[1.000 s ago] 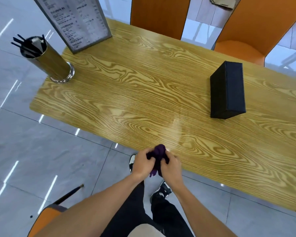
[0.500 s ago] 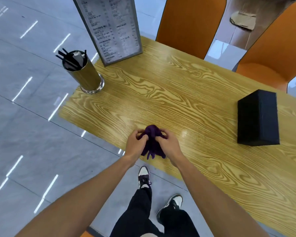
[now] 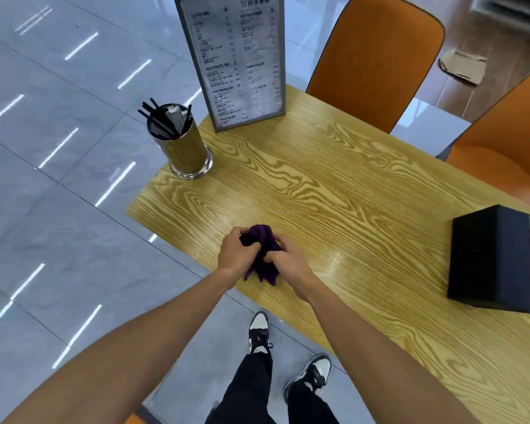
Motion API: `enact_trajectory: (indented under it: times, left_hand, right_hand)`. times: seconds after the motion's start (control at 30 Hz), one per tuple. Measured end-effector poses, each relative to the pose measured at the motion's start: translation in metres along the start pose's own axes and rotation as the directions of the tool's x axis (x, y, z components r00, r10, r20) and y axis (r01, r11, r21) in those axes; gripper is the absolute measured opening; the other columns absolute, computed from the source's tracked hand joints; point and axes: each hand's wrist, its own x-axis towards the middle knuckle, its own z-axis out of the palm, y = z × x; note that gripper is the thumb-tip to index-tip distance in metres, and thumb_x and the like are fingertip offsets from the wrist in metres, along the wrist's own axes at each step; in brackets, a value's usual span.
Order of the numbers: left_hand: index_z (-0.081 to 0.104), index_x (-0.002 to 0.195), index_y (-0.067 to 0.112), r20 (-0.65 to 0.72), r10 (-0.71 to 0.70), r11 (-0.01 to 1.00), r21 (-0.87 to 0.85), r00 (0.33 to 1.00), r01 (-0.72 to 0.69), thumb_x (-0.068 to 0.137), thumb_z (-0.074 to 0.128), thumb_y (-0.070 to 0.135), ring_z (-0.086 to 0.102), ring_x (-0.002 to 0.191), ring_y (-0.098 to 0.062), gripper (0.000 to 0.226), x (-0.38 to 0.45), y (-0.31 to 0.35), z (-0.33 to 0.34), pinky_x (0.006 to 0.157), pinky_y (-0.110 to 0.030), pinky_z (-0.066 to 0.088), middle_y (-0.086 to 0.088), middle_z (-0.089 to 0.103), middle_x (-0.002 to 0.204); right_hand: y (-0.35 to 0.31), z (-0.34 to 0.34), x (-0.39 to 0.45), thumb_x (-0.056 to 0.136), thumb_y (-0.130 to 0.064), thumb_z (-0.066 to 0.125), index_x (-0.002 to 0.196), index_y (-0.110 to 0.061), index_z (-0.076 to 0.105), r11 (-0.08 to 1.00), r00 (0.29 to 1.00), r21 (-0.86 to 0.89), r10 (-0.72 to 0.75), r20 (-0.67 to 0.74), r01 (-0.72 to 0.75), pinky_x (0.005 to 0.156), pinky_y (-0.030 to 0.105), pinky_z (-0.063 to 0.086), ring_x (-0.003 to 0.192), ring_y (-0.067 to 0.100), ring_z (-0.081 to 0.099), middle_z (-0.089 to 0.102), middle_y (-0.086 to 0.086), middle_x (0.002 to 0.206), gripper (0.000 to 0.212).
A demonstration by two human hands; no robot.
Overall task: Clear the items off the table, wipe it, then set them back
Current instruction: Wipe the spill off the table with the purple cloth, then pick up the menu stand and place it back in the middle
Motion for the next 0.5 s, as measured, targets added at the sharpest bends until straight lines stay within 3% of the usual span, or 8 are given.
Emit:
enact_trajectory:
  times: [0.07, 0.13, 0.17, 0.27, 0.4, 0.43, 0.5]
  left_hand:
    - [0.058, 0.120, 0.020, 0.007, -0.001, 0.996, 0.086, 1.000, 0.000, 0.081, 0.066, 0.019, 0.066, 0.099, -0.018, 0.040, 0.002, -0.003, -0.004, 0.090, -0.044, 0.056, 0.000, 0.068, 0.114]
    - [0.053, 0.134, 0.016, 0.028, 0.017, 0.979, 0.201, 0.999, -0.023, 0.084, 0.063, 0.019, 0.063, 0.109, -0.023, 0.051, 0.002, -0.006, -0.008, 0.094, -0.045, 0.053, 0.000, 0.063, 0.122]
    - [0.054, 0.133, 0.015, 0.046, 0.029, 0.969, 0.245, 0.999, -0.039, 0.084, 0.061, 0.018, 0.063, 0.109, -0.024, 0.050, 0.002, -0.009, -0.009, 0.092, -0.046, 0.054, -0.001, 0.064, 0.121]
    - [0.060, 0.115, 0.019, 0.101, 0.032, 0.929, 0.363, 0.994, -0.067, 0.076, 0.057, 0.030, 0.066, 0.096, -0.025, 0.041, 0.009, -0.019, -0.012, 0.081, -0.047, 0.057, -0.004, 0.067, 0.106]
    - [0.057, 0.086, 0.023, 0.157, 0.010, 0.854, 0.512, 0.988, -0.090, 0.071, 0.052, 0.034, 0.066, 0.086, -0.029, 0.019, 0.010, -0.005, -0.022, 0.077, -0.051, 0.058, -0.006, 0.066, 0.092]
    - [0.061, 0.090, 0.019, 0.169, 0.024, 0.849, 0.516, 0.985, -0.109, 0.075, 0.054, 0.032, 0.066, 0.092, -0.030, 0.021, 0.005, 0.006, -0.025, 0.081, -0.051, 0.057, -0.009, 0.067, 0.097]
    - [0.061, 0.126, 0.010, 0.173, 0.049, 0.851, 0.509, 0.984, -0.132, 0.086, 0.059, 0.028, 0.059, 0.121, -0.031, 0.044, 0.000, 0.028, -0.029, 0.100, -0.046, 0.051, -0.013, 0.062, 0.130]
  right_hand:
    - [0.001, 0.005, 0.002, 0.085, 0.008, 0.054, 0.096, -0.032, 0.063, 1.000, 0.998, -0.009, 0.015, 0.063, -0.014, 0.075, 0.029, 0.056, 0.084, 0.012, 0.065, 0.068, -0.002, 0.092, 0.043]
    - [0.004, 0.010, 0.005, 0.085, 0.005, 0.054, 0.107, -0.029, 0.062, 0.998, 0.994, -0.050, 0.036, 0.101, -0.031, 0.076, 0.033, 0.057, 0.091, 0.015, 0.065, 0.068, 0.002, 0.101, 0.042]
    - [0.006, 0.010, 0.006, 0.085, 0.003, 0.054, 0.116, -0.027, 0.061, 0.995, 0.992, -0.096, 0.036, 0.125, -0.024, 0.073, 0.028, 0.054, 0.095, 0.017, 0.064, 0.068, 0.001, 0.105, 0.044]
    - [0.011, 0.006, 0.008, 0.086, -0.001, 0.054, 0.132, -0.023, 0.057, 0.970, 0.988, -0.240, 0.005, 0.156, 0.033, 0.069, 0.017, 0.046, 0.097, 0.014, 0.063, 0.069, -0.001, 0.111, 0.052]
    - [0.005, -0.012, 0.014, 0.089, -0.008, 0.055, 0.147, -0.015, 0.048, 0.885, 0.978, -0.455, -0.002, 0.208, 0.098, 0.098, 0.039, 0.049, 0.122, 0.029, 0.059, 0.063, 0.009, 0.136, 0.058]
    - [0.001, -0.019, 0.016, 0.091, -0.014, 0.057, 0.153, -0.012, 0.040, 0.855, 0.978, -0.508, 0.007, 0.207, 0.101, 0.105, 0.041, 0.045, 0.131, 0.030, 0.053, 0.055, 0.011, 0.147, 0.064]
    - [-0.013, -0.034, 0.017, 0.095, -0.024, 0.059, 0.157, -0.010, 0.032, 0.813, 0.980, -0.571, 0.008, 0.200, 0.110, 0.114, 0.038, 0.036, 0.144, 0.028, 0.040, 0.041, 0.010, 0.159, 0.070]
